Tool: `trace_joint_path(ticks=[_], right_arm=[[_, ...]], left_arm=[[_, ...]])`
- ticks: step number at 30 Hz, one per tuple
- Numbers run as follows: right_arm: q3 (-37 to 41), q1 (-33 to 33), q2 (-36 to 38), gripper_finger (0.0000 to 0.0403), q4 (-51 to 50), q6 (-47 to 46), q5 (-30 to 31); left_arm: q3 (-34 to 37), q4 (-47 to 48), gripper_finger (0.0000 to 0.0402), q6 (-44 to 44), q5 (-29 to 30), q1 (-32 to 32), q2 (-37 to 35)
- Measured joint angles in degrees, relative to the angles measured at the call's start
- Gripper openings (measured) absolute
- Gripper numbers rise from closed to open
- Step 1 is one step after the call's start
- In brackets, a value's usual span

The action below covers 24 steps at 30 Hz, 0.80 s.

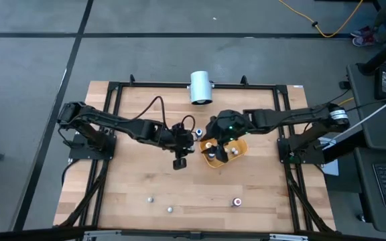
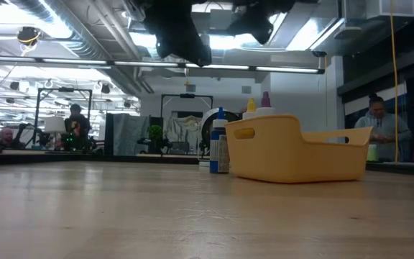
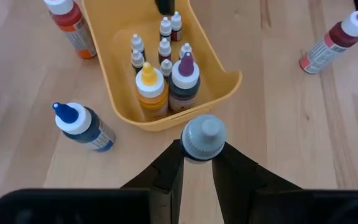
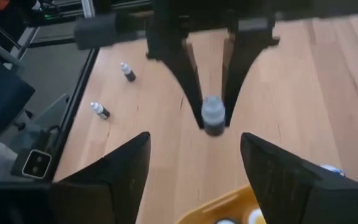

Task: Pick & Place food coloring
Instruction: Put the small blue food coloring bottle into the yellow bin

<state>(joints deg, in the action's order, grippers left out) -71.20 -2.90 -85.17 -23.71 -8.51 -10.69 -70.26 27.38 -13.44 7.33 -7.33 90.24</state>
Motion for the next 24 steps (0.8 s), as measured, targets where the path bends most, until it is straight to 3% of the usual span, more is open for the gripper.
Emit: trace_joint_path(ticks=[13, 24], right_arm=[[-10.12, 0.04, -10.17, 0.0219, -4.39, 4.59, -0.01], [-10.79, 0.04, -11.90, 0.0191, -4.90, 5.47, -0.01]], left_arm=[[0.00, -0.11, 0.0070, -0.14, 0.00, -0.44, 0.00], [0.00, -0.59, 0.0070, 0.23, 0.03, -0.59, 0.00]])
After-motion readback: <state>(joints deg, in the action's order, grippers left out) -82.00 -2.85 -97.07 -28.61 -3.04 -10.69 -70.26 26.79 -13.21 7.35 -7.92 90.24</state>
